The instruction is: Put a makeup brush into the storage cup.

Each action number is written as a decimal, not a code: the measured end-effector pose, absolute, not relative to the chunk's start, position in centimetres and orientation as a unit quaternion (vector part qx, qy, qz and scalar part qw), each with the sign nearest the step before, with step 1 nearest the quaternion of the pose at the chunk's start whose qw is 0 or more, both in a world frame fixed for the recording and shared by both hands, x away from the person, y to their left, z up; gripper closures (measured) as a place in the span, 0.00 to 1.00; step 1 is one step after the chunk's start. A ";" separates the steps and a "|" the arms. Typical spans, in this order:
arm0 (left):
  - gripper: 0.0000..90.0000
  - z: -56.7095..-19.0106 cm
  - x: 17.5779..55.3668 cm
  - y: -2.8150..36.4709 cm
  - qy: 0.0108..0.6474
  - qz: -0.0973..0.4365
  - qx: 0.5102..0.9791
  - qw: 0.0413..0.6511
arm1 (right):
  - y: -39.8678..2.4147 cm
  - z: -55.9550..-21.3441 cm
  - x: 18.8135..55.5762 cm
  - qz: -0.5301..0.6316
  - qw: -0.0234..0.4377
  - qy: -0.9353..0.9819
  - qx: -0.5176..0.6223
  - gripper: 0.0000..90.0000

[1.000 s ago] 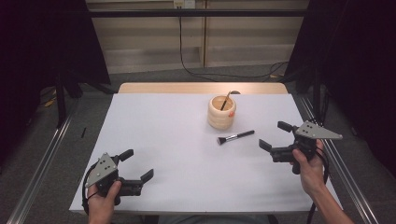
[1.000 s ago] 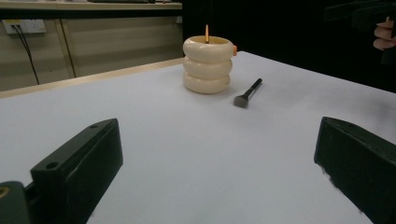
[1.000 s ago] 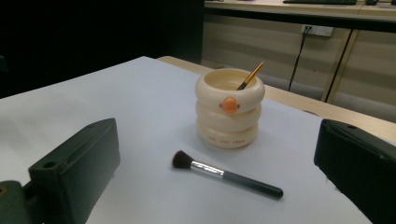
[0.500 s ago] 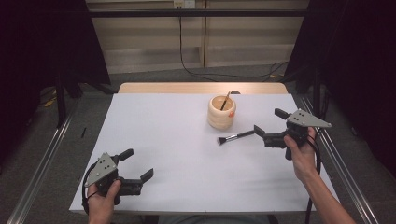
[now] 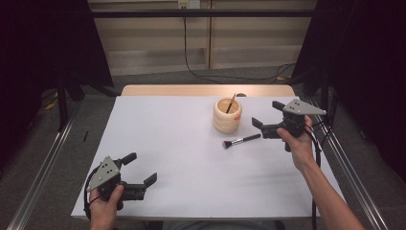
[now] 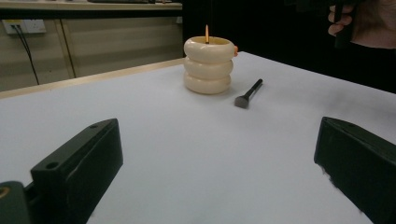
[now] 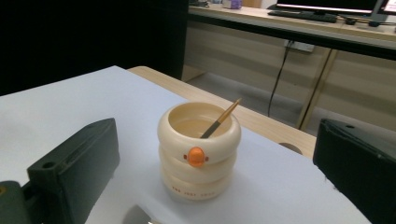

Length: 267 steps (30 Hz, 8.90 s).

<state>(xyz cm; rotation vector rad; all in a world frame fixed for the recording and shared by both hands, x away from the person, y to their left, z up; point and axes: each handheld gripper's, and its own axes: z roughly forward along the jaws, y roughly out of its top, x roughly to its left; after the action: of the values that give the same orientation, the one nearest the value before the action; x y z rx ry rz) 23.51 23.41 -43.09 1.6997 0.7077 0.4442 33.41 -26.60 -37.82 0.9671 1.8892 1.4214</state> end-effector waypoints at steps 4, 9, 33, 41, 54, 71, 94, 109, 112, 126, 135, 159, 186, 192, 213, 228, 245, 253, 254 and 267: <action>0.01 -43.1 23.5 23.4 0.303 0.190 0.728 0.585 | -26.3 -37.6 34.3 0.523 0.295 0.713 0.363 0.00; 0.01 -43.1 23.5 23.5 0.305 0.191 0.727 0.585 | -26.3 -37.8 35.7 0.522 0.293 0.710 0.370 0.00; 0.01 -43.1 23.6 23.5 0.303 0.188 0.729 0.584 | -26.8 -36.2 38.7 0.465 0.248 0.758 0.383 0.06; 0.01 -43.2 23.6 23.5 0.302 0.186 0.731 0.583 | -26.6 -37.1 39.5 0.387 0.190 0.810 0.397 0.07; 0.01 -43.2 23.7 23.5 0.302 0.184 0.730 0.585 | -26.1 -38.2 40.4 0.285 0.147 0.862 0.393 0.06; 0.01 -43.2 23.7 23.6 0.302 0.186 0.730 0.584 | -25.1 -39.4 41.6 0.162 0.064 0.916 0.362 0.06; 0.01 -43.2 23.7 23.5 0.300 0.185 0.731 0.584 | -24.4 -41.9 42.0 0.144 0.070 0.955 0.250 0.21; 0.01 -43.3 23.8 23.4 0.302 0.183 0.731 0.584 | -24.7 -43.5 42.9 0.143 0.042 0.960 0.235 0.41; 0.01 -43.3 23.8 23.5 0.301 0.184 0.732 0.583 | -24.4 -43.9 43.1 0.138 0.041 0.962 0.231 0.47; 0.01 -43.4 23.9 23.3 0.302 0.182 0.734 0.581 | -23.9 -44.6 43.3 0.137 0.034 0.965 0.219 0.53; 0.01 -43.4 23.9 23.4 0.302 0.182 0.734 0.580 | -23.9 -45.4 43.6 0.130 0.017 0.967 0.217 0.63; 0.01 -43.5 24.0 23.2 0.299 0.180 0.737 0.579 | -23.5 -45.3 43.4 0.132 0.016 0.973 0.191 0.72; 0.01 -43.5 24.1 23.3 0.298 0.180 0.738 0.578 | -22.9 -45.2 43.3 0.125 0.001 0.975 0.185 0.82; 0.01 -43.5 24.1 23.3 0.299 0.179 0.738 0.578 | -22.1 -45.3 43.4 0.125 0.005 0.976 0.180 0.79; 0.01 -43.5 24.0 23.4 0.301 0.181 0.736 0.579 | -23.4 -43.8 42.4 0.160 0.020 0.967 0.196 0.89; 0.01 -43.4 23.9 23.5 0.303 0.183 0.732 0.582 | -24.2 -42.5 40.7 0.219 0.031 0.956 0.192 0.89; 0.01 -43.4 24.0 23.5 0.303 0.183 0.734 0.580 | -25.8 -41.5 38.6 0.263 0.054 0.942 0.201 0.89; 0.01 -43.4 24.0 23.5 0.303 0.183 0.733 0.581 | -26.2 -40.6 37.7 0.291 0.076 0.931 0.204 0.89; 0.01 -43.4 24.0 23.5 0.302 0.184 0.733 0.580 | -26.2 -40.7 37.6 0.296 0.077 0.930 0.205 0.89; 0.01 -43.3 23.9 23.5 0.303 0.184 0.733 0.581 | -26.2 -40.9 36.9 0.330 0.099 0.913 0.219 0.89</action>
<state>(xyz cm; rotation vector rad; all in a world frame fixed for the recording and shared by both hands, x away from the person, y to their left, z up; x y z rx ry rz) 23.92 23.49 -43.33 1.7119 0.7069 0.4289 36.94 -26.18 -40.87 0.6480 2.7000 0.9756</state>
